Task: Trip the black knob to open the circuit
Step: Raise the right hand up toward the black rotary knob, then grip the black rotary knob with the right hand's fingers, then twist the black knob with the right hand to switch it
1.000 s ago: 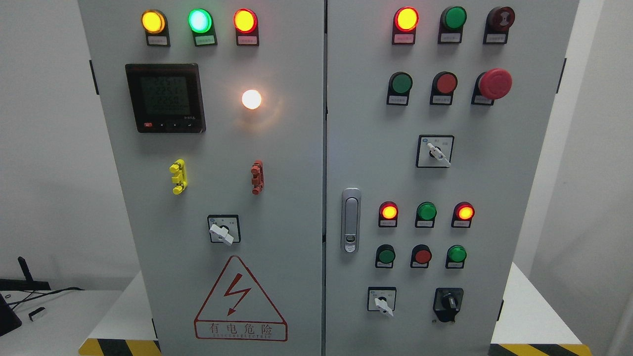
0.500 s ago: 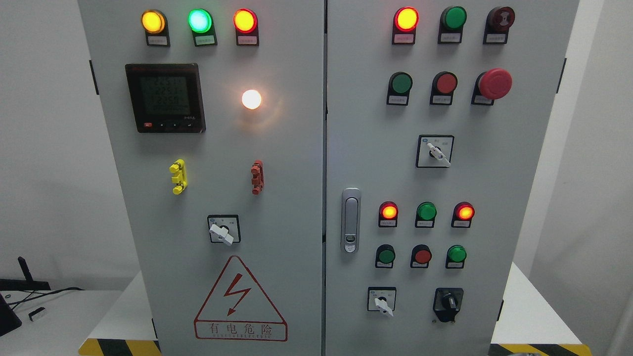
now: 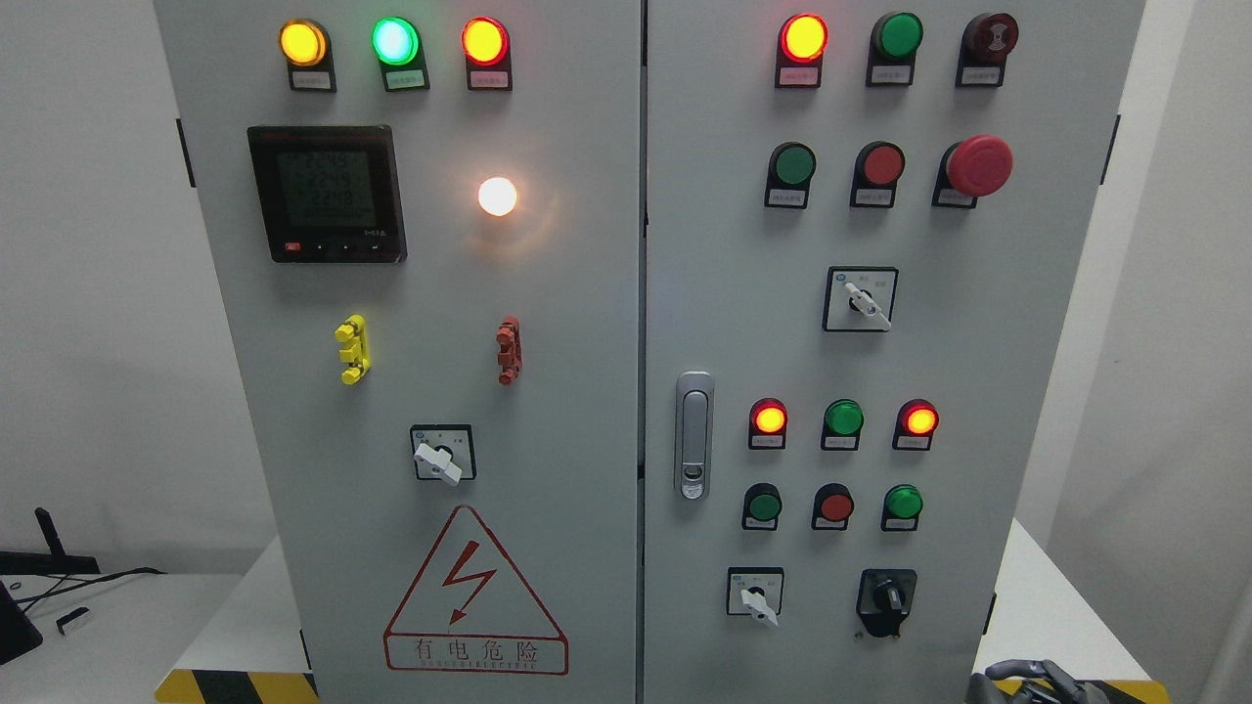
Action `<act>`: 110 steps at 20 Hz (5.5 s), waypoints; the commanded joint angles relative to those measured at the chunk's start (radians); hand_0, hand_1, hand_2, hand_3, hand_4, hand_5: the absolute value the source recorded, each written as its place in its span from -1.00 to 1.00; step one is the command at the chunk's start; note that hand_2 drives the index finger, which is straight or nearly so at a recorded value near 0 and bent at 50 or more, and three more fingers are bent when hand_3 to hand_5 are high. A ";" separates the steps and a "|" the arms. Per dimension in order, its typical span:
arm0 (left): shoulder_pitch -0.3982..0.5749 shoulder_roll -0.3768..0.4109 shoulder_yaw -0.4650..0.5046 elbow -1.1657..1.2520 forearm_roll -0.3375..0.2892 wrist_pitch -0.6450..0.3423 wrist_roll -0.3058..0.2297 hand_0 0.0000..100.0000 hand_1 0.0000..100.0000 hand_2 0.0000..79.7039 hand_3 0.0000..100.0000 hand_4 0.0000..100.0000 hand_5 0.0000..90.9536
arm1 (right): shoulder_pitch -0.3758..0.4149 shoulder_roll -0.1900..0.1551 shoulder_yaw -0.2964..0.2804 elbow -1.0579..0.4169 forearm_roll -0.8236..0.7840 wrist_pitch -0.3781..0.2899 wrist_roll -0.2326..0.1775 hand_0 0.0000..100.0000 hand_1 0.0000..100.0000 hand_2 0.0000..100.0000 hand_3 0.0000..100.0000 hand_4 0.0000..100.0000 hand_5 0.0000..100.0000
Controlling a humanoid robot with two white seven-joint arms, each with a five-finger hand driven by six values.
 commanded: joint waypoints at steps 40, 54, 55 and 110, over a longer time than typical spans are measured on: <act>0.000 0.000 0.000 0.000 -0.031 -0.001 0.001 -0.76 -0.22 -1.00 -1.00 -1.00 -1.00 | -0.107 0.075 0.109 0.056 0.014 0.045 -0.030 -0.36 0.29 -0.03 0.76 0.56 0.56; 0.000 0.000 0.000 0.000 -0.031 -0.001 0.001 -0.76 -0.22 -1.00 -1.00 -1.00 -1.00 | -0.107 0.075 0.122 0.052 0.014 0.045 -0.033 -0.35 0.29 -0.03 0.75 0.56 0.56; 0.000 0.000 0.000 0.000 -0.031 -0.001 0.001 -0.76 -0.22 -1.00 -1.00 -1.00 -1.00 | -0.107 0.075 0.122 0.050 0.014 0.045 -0.033 -0.35 0.29 -0.03 0.75 0.56 0.56; 0.000 0.000 0.000 0.000 -0.031 -0.001 0.001 -0.76 -0.22 -1.00 -1.00 -1.00 -1.00 | -0.103 0.092 0.122 0.053 0.014 0.040 -0.033 -0.33 0.31 -0.06 0.75 0.56 0.55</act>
